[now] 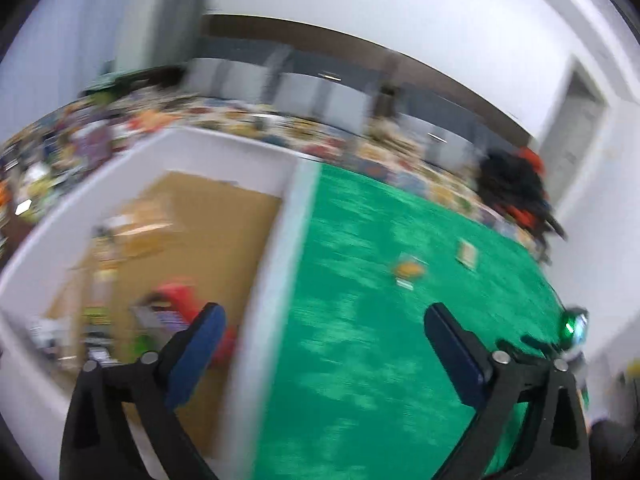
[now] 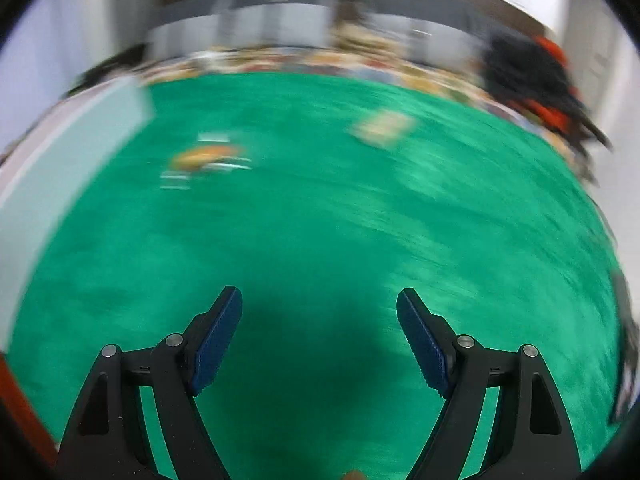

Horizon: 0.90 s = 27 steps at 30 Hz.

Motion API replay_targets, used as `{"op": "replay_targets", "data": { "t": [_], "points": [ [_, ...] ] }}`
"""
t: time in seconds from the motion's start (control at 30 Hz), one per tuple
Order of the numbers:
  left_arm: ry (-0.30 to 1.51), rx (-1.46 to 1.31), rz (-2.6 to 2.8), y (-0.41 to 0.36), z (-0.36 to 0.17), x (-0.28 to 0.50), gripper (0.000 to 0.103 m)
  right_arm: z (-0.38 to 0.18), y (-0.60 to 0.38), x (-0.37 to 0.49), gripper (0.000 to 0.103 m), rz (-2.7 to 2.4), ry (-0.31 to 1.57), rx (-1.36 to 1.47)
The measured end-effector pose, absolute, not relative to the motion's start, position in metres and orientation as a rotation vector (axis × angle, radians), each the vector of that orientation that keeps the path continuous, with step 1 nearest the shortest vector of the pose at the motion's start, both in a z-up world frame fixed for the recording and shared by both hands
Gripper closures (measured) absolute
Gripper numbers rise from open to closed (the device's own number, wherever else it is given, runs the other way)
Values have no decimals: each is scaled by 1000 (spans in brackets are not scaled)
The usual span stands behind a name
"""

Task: Organize snacks

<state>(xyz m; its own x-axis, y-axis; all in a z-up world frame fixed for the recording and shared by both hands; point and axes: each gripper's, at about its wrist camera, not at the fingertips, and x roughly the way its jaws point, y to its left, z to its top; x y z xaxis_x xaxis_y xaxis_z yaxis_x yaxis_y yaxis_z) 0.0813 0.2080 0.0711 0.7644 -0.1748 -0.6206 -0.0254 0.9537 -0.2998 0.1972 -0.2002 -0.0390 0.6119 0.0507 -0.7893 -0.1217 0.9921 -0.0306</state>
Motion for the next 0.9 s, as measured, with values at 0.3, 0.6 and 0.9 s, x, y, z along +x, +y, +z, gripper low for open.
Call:
{"op": "replay_targets", "data": {
  "t": [0.3, 0.6, 0.9],
  "points": [
    [944, -58, -236, 60, -18, 157, 3, -53, -304, 203, 20, -100, 906, 23],
    [1003, -52, -177, 47, -75, 219, 3, -73, -317, 201, 19, -86, 915, 85],
    [948, 71, -167, 36, -87, 229, 0, -76, -313, 201, 14, -93, 930, 59]
  ]
}}
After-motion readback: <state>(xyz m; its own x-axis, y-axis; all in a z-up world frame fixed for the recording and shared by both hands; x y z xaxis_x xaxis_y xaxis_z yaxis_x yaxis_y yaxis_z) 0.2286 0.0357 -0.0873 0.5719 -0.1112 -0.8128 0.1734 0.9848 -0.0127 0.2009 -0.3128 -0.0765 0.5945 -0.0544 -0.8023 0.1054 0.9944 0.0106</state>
